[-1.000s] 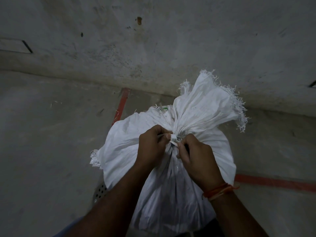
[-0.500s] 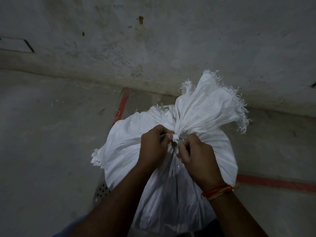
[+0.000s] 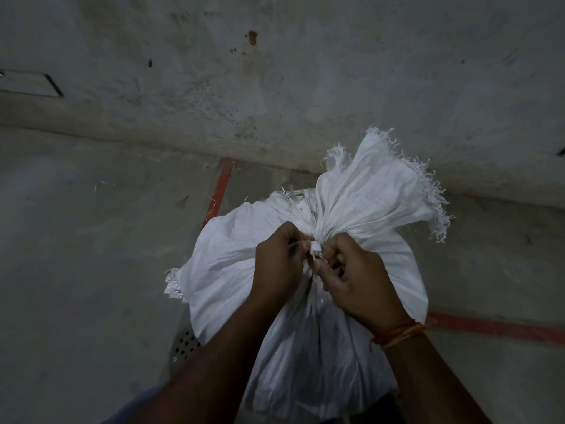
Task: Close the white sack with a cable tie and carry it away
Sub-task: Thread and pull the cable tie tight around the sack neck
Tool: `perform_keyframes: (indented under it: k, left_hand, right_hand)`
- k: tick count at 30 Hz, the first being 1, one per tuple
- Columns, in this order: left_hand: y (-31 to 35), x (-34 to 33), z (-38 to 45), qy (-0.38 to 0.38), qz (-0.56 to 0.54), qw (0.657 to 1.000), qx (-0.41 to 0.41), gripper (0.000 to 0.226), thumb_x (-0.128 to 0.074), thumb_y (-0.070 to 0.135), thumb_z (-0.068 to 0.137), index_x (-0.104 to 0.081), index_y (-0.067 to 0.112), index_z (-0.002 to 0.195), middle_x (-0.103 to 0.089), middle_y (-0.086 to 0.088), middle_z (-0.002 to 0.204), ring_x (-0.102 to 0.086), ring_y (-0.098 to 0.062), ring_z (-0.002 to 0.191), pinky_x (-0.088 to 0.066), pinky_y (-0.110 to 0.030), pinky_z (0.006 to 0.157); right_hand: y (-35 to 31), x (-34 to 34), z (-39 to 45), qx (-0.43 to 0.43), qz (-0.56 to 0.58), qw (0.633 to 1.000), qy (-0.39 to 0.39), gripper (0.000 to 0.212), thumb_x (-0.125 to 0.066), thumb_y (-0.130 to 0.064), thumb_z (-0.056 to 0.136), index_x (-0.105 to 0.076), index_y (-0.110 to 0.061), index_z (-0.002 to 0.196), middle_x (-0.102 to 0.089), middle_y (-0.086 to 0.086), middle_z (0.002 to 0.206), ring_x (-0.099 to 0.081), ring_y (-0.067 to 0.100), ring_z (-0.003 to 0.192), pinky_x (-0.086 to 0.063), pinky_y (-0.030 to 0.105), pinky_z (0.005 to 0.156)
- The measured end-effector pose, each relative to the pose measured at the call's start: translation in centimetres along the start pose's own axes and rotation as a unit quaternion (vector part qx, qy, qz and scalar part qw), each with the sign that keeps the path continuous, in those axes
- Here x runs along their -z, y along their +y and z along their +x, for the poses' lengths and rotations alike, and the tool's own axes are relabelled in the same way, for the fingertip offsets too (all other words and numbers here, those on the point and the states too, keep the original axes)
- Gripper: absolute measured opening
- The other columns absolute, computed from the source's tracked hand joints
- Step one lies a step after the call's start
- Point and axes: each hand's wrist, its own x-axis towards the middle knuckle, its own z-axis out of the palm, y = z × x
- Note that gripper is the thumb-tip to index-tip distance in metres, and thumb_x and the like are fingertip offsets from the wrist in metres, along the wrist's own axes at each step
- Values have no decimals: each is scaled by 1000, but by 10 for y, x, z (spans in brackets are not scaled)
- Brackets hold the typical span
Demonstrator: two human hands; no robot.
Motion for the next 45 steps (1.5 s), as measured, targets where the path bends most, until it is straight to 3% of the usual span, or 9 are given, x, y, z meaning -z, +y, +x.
perform_keyframes:
  k: [4,18,22,26,29,33,38,41,45]
  left_hand:
    - [1,-3,-2,8,7,1000,-6,14,-64,10,92,-58,12,80,-71,5,76,-68,-9,72,-57,-34,67]
    - [-2,-5,-1,-2,-22,999,23,17,-64,16,92,-54,12,79,-69,-8,75,-68,-27,75,-55,-53,69]
    - [-1,-4,-1,-10,-30,999,19,16,-63,19,90,-54,12,79,-69,-9,76,-68,-27,75,-56,-52,70]
    - [1,-3,-1,-8,-23,1000,9,18,-65,13,91,-54,9,78,-66,-9,71,-60,-18,65,-52,-47,66]
    - [1,-3,0,-2,-21,1000,11,17,-66,13,91,-55,10,78,-67,-7,71,-64,-24,68,-53,-47,65]
    - [4,-3,-1,0,-25,1000,13,16,-64,12,92,-56,10,79,-69,-4,73,-66,-23,71,-54,-43,66]
    - [6,-3,-2,-3,-14,1000,1,16,-64,9,92,-56,8,78,-64,3,67,-57,-6,61,-48,-27,59]
    - [6,-3,-2,-5,-6,1000,3,18,-64,9,92,-54,9,77,-61,7,65,-54,-1,60,-45,-21,58]
    - [3,-3,-1,5,-15,1000,13,20,-66,13,91,-54,10,76,-66,-4,69,-61,-14,63,-51,-34,60]
  right_hand:
    - [-1,-8,-2,12,-41,998,36,29,-71,-22,85,-45,-20,73,-56,-4,54,-53,7,46,-36,13,47]
    - [1,-17,1,-21,-14,996,82,29,-76,-29,84,-53,-16,71,-64,-1,58,-63,12,52,-52,36,51]
    - [6,-9,5,-27,55,998,27,20,-76,-26,83,-58,-18,86,-65,-2,60,-64,7,57,-48,17,57]
    - [13,3,10,-22,111,990,-81,32,-68,-14,89,-61,-30,116,-69,-5,67,-70,8,65,-55,24,71]
    - [10,5,10,-15,137,986,-93,36,-67,-9,90,-61,-32,118,-69,-8,65,-71,7,64,-52,13,70]
    - [8,-1,11,-28,117,990,-66,26,-69,-14,89,-63,-19,114,-71,-5,63,-70,3,59,-48,9,64]
    - [10,-9,10,-41,101,994,-25,19,-74,-23,85,-61,-17,98,-70,1,64,-69,7,59,-55,26,62]
    - [11,-11,10,-51,86,995,4,21,-78,-26,82,-62,-20,94,-68,-2,70,-67,6,64,-53,21,61]
    - [16,-6,10,-45,128,989,-62,32,-74,-17,84,-63,-25,113,-72,-7,92,-70,4,85,-59,28,80]
